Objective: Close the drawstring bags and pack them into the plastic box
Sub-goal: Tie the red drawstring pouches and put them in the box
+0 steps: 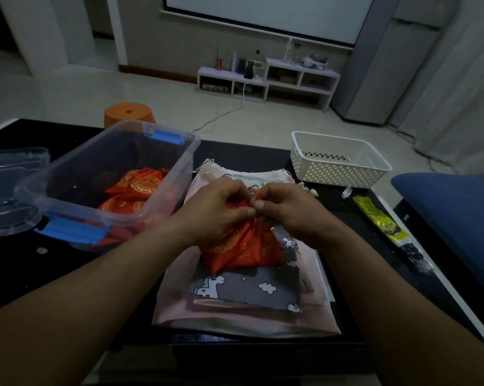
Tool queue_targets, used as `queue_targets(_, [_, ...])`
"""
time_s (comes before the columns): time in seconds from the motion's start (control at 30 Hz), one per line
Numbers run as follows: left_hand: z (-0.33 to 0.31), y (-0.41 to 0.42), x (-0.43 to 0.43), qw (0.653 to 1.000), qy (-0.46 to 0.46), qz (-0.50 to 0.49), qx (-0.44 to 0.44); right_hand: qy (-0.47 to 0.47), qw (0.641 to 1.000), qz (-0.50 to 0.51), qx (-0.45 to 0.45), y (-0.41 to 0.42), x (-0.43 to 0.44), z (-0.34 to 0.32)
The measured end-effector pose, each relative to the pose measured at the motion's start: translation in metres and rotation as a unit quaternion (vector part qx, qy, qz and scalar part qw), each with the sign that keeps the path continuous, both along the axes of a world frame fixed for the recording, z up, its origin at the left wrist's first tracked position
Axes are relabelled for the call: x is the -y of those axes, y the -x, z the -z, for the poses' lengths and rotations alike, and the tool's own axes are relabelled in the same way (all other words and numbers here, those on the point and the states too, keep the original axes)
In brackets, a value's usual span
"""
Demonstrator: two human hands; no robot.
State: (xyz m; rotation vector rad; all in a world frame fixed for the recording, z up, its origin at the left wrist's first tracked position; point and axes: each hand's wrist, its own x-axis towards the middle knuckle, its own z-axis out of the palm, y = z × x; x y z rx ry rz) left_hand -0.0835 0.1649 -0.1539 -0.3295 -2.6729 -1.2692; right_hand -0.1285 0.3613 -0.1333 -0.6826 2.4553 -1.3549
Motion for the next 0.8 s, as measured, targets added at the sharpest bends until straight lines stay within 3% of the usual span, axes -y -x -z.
queue_targets(0.1, [0.004, 0.001, 0.0, 0.998, -0.039, 0.04, 0.01, 0.006, 1.0, -0.008, -0.007, 0.0, -0.003, -0.002])
queue_targets(0.3, [0.014, 0.001, -0.007, 0.998, -0.049, 0.029, 0.008, -0.043, 0.996, 0.02, -0.075, -0.003, 0.002, 0.004])
queue_targets(0.5, [0.027, 0.003, -0.014, 0.998, -0.029, -0.048, -0.015, -0.09, 0.983, 0.048, -0.153, -0.007, 0.01, 0.011])
queue_targets(0.8, [0.032, 0.001, -0.025, 0.99, -0.048, -0.122, -0.044, -0.071, 0.973, 0.073, -0.208, -0.012, 0.02, 0.019])
